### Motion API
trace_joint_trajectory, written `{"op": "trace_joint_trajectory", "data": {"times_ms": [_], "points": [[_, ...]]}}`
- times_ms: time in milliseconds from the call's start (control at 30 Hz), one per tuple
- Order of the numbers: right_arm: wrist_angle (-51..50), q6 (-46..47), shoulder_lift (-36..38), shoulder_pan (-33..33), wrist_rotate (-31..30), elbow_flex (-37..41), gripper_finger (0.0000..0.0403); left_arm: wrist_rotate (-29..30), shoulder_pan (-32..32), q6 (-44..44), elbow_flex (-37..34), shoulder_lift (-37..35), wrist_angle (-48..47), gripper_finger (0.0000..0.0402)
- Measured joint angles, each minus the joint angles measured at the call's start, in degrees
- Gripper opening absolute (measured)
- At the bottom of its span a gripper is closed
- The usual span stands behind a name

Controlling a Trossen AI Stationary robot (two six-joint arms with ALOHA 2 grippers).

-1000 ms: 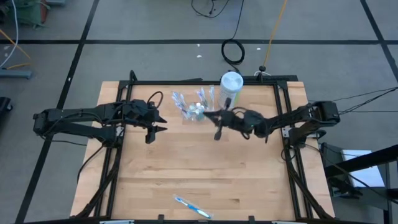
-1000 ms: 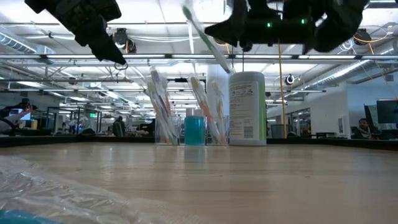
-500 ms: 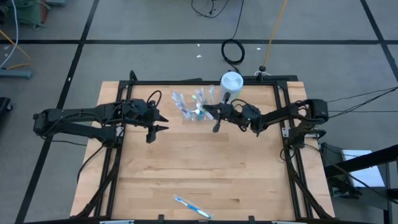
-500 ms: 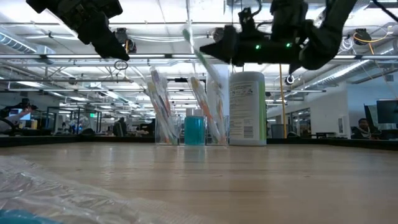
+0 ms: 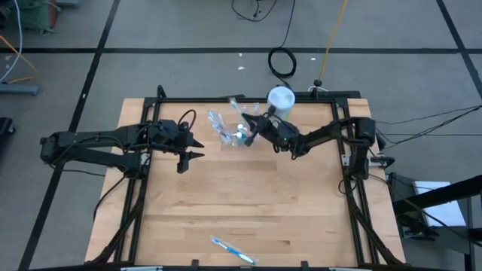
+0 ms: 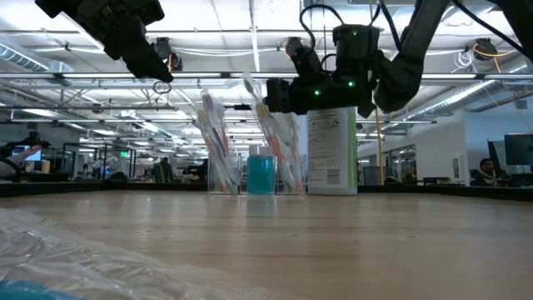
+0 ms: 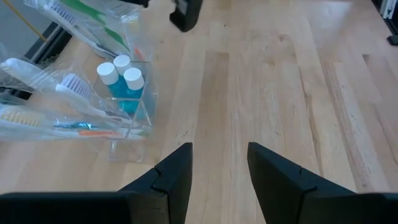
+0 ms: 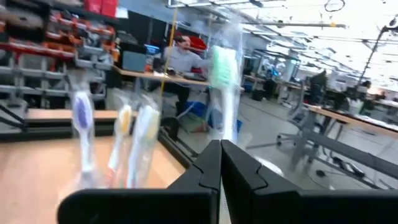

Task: Pick & Place toothbrushing station
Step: Put the green toothbrush into the transparent organizer

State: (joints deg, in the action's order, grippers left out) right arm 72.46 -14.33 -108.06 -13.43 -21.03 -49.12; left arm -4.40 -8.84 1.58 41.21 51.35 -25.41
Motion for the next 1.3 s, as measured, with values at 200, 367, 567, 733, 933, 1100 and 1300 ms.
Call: {"op": "trace_joint_trajectory", "data": {"times_ms": [200, 367, 567, 733, 933, 1100, 1300], "points": [[-1.4, -2.7, -0.8, 0.7, -1.6, 0.0, 0.0, 0.0, 0.0, -0.1, 0.0, 0.0, 0.0, 0.0161], [-2.5, -5.0, -0.8, 1.8, -4.4, 0.0, 0.0, 0.0, 0.0, -0.2, 0.0, 0.0, 0.0, 0.0161], [0.9, -7.8, -0.8, 1.8, -6.1, 0.0, 0.0, 0.0, 0.0, -0.1, 0.0, 0.0, 0.0, 0.0161], [2.8, -6.1, -0.7, 0.7, -5.9, 0.0, 0.0, 0.0, 0.0, -0.2, 0.0, 0.0, 0.0, 0.0161], [-4.8, -4.3, -0.8, 0.3, -5.8, 0.0, 0.0, 0.0, 0.0, -0.2, 0.0, 0.0, 0.0, 0.0161], [-6.7, -7.0, -0.8, 0.3, -5.8, 0.0, 0.0, 0.0, 0.0, -0.2, 0.0, 0.0, 0.0, 0.0161], [-6.6, -9.7, -0.8, 0.4, -6.0, 0.0, 0.0, 0.0, 0.0, -0.2, 0.0, 0.0, 0.0, 0.0161]]}}
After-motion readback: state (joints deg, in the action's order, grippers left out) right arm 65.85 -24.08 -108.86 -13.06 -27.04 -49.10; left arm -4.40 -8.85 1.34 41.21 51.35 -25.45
